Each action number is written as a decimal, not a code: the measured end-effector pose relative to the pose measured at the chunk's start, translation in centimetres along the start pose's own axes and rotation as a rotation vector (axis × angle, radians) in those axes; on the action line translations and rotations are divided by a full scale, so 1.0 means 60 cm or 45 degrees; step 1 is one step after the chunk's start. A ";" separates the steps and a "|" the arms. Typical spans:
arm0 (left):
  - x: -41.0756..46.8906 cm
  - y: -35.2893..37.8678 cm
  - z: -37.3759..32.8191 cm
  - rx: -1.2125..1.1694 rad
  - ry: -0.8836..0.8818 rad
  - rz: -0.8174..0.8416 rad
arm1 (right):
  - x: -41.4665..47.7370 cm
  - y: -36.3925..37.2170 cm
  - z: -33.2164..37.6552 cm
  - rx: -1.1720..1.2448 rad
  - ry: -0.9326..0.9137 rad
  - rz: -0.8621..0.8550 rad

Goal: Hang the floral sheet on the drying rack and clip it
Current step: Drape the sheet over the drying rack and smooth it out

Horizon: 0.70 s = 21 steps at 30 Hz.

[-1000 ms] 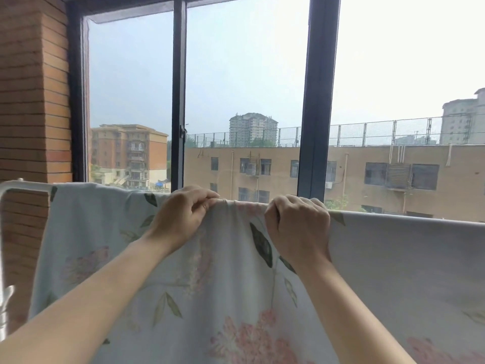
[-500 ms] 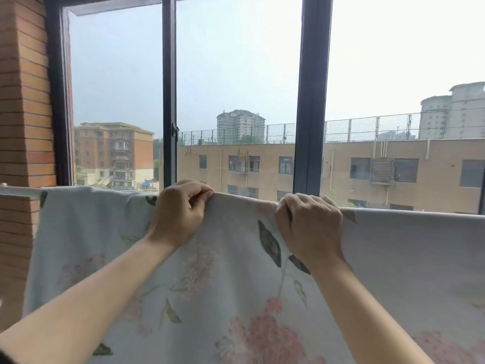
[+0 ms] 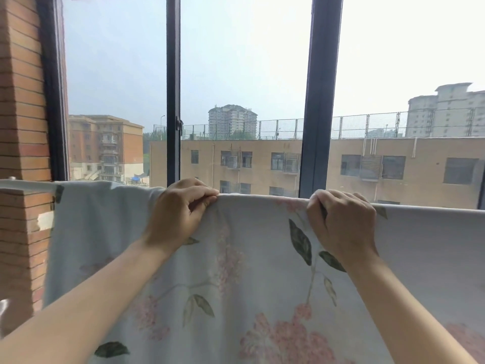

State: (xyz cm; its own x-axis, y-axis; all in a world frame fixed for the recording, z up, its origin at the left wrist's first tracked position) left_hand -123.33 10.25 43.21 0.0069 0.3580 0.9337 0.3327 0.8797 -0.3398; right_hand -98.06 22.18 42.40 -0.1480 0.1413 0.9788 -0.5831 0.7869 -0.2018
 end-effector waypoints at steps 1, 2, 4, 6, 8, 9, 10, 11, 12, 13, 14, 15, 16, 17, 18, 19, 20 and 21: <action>0.000 0.001 -0.001 0.009 -0.006 -0.006 | 0.002 -0.001 0.003 0.006 0.029 0.017; 0.000 0.002 -0.003 0.021 -0.010 -0.011 | 0.005 -0.002 0.006 0.017 0.069 0.041; 0.000 0.002 -0.006 0.021 -0.015 -0.023 | 0.010 -0.005 0.023 0.034 0.123 0.106; 0.001 0.002 -0.008 0.008 -0.010 -0.030 | 0.014 -0.005 0.059 0.057 0.089 0.185; 0.002 0.003 -0.010 0.009 -0.006 -0.034 | 0.020 0.006 0.108 0.119 0.015 0.265; 0.001 0.004 -0.010 0.004 -0.010 -0.034 | 0.023 0.015 0.132 0.148 -0.012 0.299; 0.001 0.005 -0.010 -0.004 -0.019 -0.033 | 0.027 0.025 0.154 0.166 -0.027 0.326; 0.000 0.005 -0.009 -0.011 -0.029 -0.030 | 0.030 0.034 0.172 0.175 -0.031 0.338; -0.001 0.004 -0.006 -0.013 -0.034 -0.021 | 0.032 0.043 0.185 0.182 -0.025 0.332; -0.001 0.002 -0.003 -0.009 -0.032 -0.011 | 0.033 0.050 0.193 0.186 -0.015 0.310; -0.001 0.000 0.002 -0.004 -0.021 -0.001 | 0.031 0.055 0.197 0.185 -0.006 0.280; -0.001 -0.003 0.008 -0.007 -0.012 0.012 | 0.028 0.057 0.199 0.177 -0.003 0.246; 0.000 -0.007 0.014 -0.019 -0.013 0.027 | 0.024 0.059 0.200 0.167 -0.005 0.213; 0.000 -0.011 0.022 -0.022 -0.017 0.038 | 0.021 0.059 0.199 0.157 -0.007 0.185; 0.002 -0.016 0.031 -0.009 -0.021 0.048 | 0.020 0.061 0.197 0.148 -0.006 0.161; 0.002 -0.020 0.040 0.016 -0.028 0.059 | 0.018 0.063 0.194 0.140 -0.006 0.144; 0.002 -0.024 0.048 0.037 -0.039 0.069 | 0.018 0.064 0.192 0.134 -0.010 0.127; 0.002 -0.029 0.054 0.049 -0.049 0.081 | 0.018 0.065 0.190 0.129 -0.015 0.106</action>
State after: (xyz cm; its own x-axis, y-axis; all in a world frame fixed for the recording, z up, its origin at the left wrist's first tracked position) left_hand -126.98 9.77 43.55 -0.0099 0.4247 0.9053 0.2963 0.8659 -0.4029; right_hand -109.61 18.58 42.26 -0.2085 0.1958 0.9582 -0.6459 0.7081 -0.2853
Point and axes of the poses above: each hand's wrist, its own x-axis towards the middle knuckle, its own y-axis out of the palm, z = x × y, the point moved 2 cm from there along x, towards the middle knuckle, and after that the axes turned 2 degrees about -x, right-handed, at the moved point
